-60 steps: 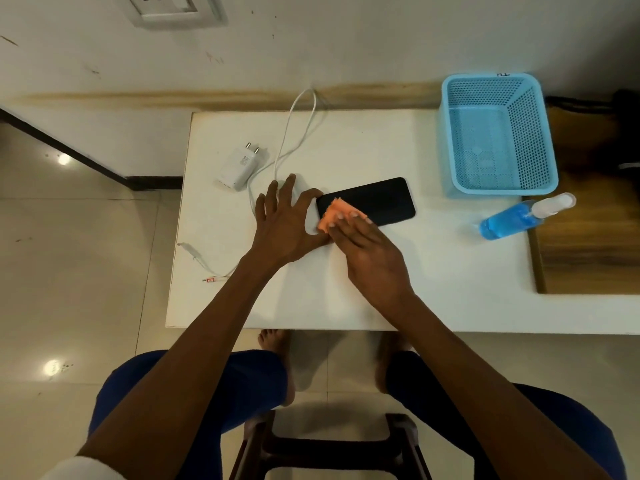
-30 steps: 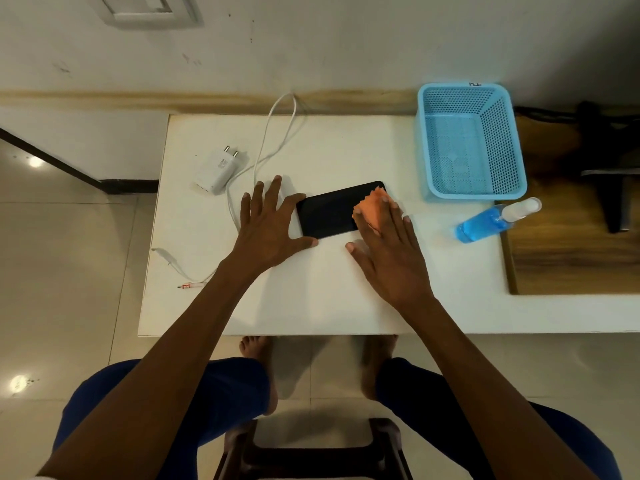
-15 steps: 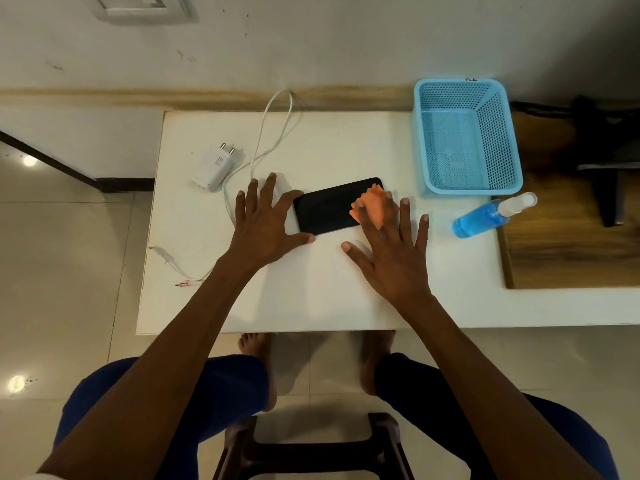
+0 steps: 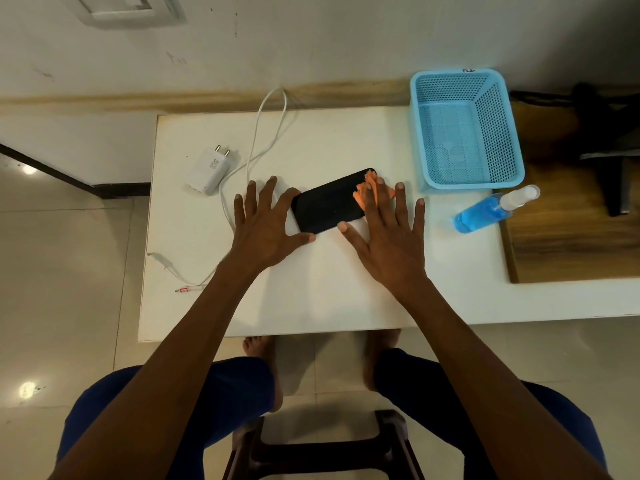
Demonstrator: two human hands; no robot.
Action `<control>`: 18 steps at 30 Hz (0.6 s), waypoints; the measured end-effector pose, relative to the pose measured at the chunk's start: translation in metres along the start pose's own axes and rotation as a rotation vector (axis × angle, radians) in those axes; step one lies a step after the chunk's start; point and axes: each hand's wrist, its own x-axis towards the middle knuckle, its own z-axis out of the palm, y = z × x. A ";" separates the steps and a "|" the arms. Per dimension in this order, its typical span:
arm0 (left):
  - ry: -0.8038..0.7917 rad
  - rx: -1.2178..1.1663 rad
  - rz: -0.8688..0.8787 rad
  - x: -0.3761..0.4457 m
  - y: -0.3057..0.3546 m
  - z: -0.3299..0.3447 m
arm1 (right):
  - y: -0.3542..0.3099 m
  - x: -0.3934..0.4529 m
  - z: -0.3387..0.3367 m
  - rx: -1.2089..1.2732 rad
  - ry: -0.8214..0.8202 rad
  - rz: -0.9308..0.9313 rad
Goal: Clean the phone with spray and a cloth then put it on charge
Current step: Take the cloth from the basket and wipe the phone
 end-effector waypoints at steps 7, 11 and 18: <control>0.003 0.002 -0.008 0.000 0.000 0.002 | -0.006 0.028 -0.004 0.048 -0.033 0.004; 0.026 -0.035 -0.038 -0.004 -0.001 0.002 | -0.009 0.035 -0.005 0.104 -0.044 0.003; 0.022 -0.079 -0.098 -0.003 0.000 0.001 | -0.028 0.024 -0.004 0.090 -0.086 -0.196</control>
